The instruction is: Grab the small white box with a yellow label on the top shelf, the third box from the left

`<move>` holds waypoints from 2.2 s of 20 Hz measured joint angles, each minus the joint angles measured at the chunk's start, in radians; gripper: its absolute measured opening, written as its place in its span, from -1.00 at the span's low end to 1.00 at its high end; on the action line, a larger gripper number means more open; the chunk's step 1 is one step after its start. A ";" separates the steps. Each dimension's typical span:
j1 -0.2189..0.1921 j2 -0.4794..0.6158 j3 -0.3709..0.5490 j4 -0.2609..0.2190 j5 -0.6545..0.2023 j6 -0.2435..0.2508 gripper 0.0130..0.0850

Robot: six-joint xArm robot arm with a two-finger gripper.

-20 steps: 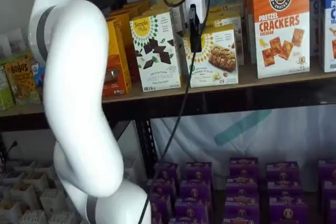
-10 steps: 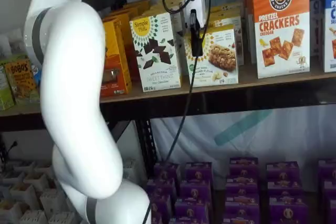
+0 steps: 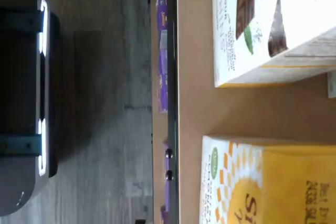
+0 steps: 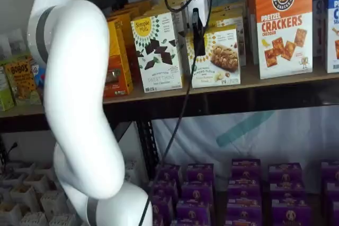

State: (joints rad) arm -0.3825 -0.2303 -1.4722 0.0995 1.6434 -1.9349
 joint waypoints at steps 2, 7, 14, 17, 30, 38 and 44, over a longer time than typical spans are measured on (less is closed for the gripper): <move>0.006 0.005 -0.006 -0.011 0.008 0.005 1.00; 0.011 0.010 -0.011 -0.015 0.012 0.009 0.78; 0.008 0.010 -0.009 -0.012 0.000 0.007 0.33; 0.007 0.012 -0.009 -0.013 -0.002 0.005 0.33; 0.009 0.015 -0.003 -0.003 -0.008 0.008 -0.22; 0.013 0.013 0.002 -0.001 -0.003 0.012 -0.33; 0.004 0.011 -0.006 0.016 0.013 0.008 -0.44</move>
State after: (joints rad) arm -0.3783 -0.2193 -1.4779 0.1159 1.6561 -1.9274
